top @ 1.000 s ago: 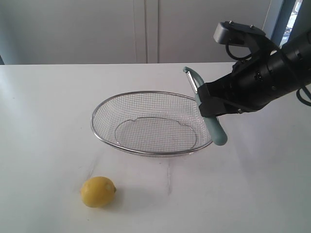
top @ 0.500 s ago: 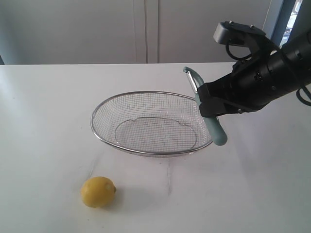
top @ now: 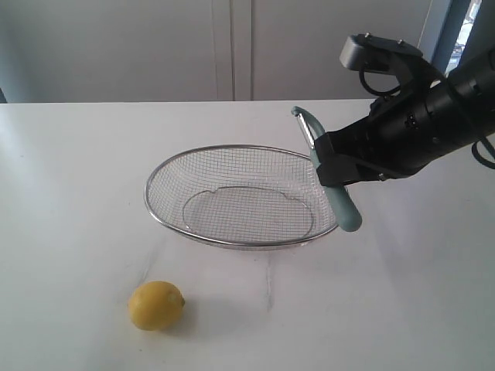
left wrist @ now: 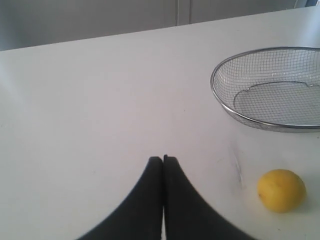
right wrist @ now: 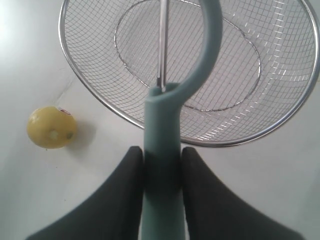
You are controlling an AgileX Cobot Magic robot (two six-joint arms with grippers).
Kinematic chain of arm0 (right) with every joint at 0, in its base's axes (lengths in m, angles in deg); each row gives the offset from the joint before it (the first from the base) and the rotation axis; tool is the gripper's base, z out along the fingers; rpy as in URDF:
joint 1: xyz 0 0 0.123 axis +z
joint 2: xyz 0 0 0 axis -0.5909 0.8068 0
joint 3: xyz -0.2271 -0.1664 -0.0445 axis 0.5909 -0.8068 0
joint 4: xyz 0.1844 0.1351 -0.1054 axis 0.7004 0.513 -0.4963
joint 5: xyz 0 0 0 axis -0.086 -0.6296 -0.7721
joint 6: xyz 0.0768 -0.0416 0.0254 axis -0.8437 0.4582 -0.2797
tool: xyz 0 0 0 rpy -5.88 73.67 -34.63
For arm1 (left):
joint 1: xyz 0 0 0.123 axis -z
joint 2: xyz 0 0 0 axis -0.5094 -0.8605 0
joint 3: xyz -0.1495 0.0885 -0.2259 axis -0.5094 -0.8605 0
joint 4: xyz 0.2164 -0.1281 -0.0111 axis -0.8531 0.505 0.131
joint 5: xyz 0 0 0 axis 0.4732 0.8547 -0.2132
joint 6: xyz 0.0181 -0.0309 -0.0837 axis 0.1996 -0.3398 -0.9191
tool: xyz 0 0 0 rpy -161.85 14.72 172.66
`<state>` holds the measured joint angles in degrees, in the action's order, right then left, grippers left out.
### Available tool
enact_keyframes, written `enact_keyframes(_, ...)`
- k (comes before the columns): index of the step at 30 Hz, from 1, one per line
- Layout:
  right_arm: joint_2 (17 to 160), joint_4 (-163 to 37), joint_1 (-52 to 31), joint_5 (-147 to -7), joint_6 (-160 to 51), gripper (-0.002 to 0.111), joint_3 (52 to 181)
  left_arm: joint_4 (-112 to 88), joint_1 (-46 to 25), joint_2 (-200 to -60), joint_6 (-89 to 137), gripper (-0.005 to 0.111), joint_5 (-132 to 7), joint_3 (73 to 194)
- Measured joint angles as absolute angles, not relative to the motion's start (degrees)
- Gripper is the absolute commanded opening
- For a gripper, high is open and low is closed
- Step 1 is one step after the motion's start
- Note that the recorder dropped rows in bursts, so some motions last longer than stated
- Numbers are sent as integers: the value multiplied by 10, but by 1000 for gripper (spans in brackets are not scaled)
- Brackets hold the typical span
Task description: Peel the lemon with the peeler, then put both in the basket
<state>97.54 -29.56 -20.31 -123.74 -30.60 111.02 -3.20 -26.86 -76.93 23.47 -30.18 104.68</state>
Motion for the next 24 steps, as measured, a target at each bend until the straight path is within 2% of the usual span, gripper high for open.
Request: enact_keyframes(24,975,-296,-203,-1237,-306,0,1110,25,-269,-977,275,0,-136,1157)
